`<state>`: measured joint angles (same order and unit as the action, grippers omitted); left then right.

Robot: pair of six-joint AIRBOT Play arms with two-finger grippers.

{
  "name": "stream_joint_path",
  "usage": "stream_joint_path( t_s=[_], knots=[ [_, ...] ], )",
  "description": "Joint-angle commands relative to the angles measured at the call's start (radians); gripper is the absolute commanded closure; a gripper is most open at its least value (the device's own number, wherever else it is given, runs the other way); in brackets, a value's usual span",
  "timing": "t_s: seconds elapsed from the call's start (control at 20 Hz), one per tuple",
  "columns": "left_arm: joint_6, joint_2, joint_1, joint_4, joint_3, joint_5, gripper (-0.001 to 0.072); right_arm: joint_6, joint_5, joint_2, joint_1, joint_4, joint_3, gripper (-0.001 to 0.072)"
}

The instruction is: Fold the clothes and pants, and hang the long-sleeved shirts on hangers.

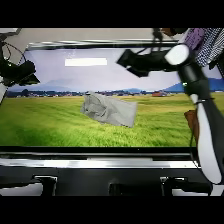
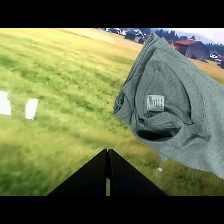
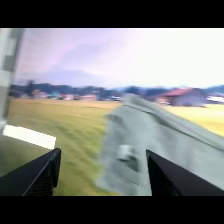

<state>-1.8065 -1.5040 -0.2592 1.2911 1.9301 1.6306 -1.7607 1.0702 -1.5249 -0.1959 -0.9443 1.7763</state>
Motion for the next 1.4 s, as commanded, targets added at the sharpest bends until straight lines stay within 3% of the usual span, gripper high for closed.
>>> stream_joint_path(
  t_s=[0.0,0.1,0.4,0.5,0.75,0.8,0.85,0.95,1.05,1.35],
  knots=[
    [0.004,0.0,-0.001,0.0,0.0,0.0,0.0691,0.106,0.243,0.033,0.233,-0.005,-0.075,0.0101],
    [0.004,0.0,-0.001,0.0,0.0,0.0,0.0691,0.176,0.228,0.032,0.29,0.047,-0.222,0.0101],
    [0.004,-0.002,-0.001,0.0,0.0,0.0,0.0691,0.4,0.004,0.002,0.267,0.32,-0.704,0.0102],
    [0.004,-0.002,-0.001,0.0,0.0,0.0,0.0691,0.449,-0.045,-0.025,0.241,0.366,-0.768,0.0103],
    [0.004,-0.01,-0.001,0.0,0.0,0.0,0.069,0.459,-0.143,-0.109,0.131,0.395,-0.779,0.0146],
    [0.004,-0.011,-0.001,0.0,0.0,0.0,0.0691,0.46,-0.164,-0.118,0.112,0.419,-0.779,0.0204],
    [0.004,-0.011,-0.001,0.0,0.0,0.0,0.0691,0.464,-0.185,-0.117,0.097,0.435,-0.778,0.0331],
    [0.005,-0.011,-0.001,0.001,0.0,0.0,0.069,0.493,-0.192,-0.104,0.092,0.466,-0.763,0.0676],
    [0.005,-0.011,-0.001,0.001,0.0,0.0,0.0691,0.48,-0.18,-0.073,0.107,0.465,-0.713,0.0681],
    [0.004,-0.011,-0.001,0.0,0.0,0.0,0.0691,0.24,-0.084,-0.048,0.301,0.402,-0.439,0.0681]
  ],
)
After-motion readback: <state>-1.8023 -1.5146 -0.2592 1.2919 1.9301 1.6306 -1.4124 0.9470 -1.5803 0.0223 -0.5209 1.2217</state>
